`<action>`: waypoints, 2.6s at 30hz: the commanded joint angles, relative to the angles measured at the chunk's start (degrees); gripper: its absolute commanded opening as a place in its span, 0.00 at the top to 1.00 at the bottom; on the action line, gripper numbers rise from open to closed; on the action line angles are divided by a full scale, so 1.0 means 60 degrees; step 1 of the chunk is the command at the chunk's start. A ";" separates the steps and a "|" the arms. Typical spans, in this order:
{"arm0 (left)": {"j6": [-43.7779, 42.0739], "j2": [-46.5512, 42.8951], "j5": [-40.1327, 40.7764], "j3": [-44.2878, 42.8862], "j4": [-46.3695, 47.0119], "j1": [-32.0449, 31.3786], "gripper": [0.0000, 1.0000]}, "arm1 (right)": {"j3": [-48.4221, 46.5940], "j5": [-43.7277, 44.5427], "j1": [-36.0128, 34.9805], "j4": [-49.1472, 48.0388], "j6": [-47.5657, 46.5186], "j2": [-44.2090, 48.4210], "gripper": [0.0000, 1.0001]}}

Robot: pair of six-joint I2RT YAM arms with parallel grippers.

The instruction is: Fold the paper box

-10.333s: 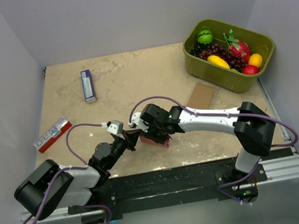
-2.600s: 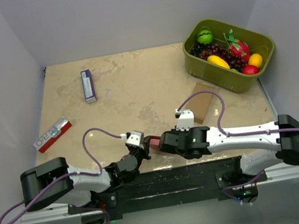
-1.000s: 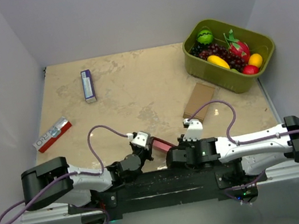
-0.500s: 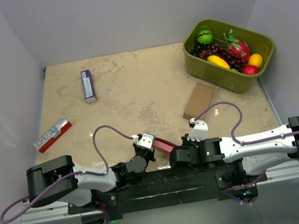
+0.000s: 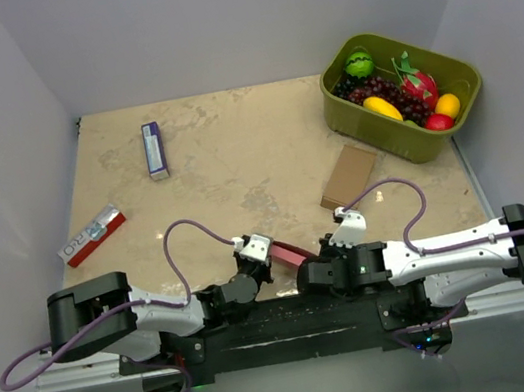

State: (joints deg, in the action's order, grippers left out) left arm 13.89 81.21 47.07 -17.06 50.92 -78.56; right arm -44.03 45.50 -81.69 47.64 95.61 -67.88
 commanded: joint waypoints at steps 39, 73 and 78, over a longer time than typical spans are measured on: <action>0.0542 -0.0015 -0.1956 -0.0921 -0.2816 -0.0690 1.00 | -0.2125 0.0445 -0.1004 0.1449 -0.0027 -0.1857 0.57; 0.0366 -0.1332 -0.1634 -0.1127 -0.5028 0.0232 1.00 | -0.2124 0.0752 0.0709 0.0076 -0.3466 -0.0392 0.20; 0.0190 -0.1596 -0.1912 -0.1199 -0.5453 0.0963 1.00 | -0.2929 0.0696 0.1309 -0.1229 -0.5605 -0.0274 0.15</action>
State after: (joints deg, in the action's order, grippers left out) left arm 15.88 73.01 37.28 -24.71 23.83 -75.85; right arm -55.77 48.21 -75.55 50.52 75.29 -71.24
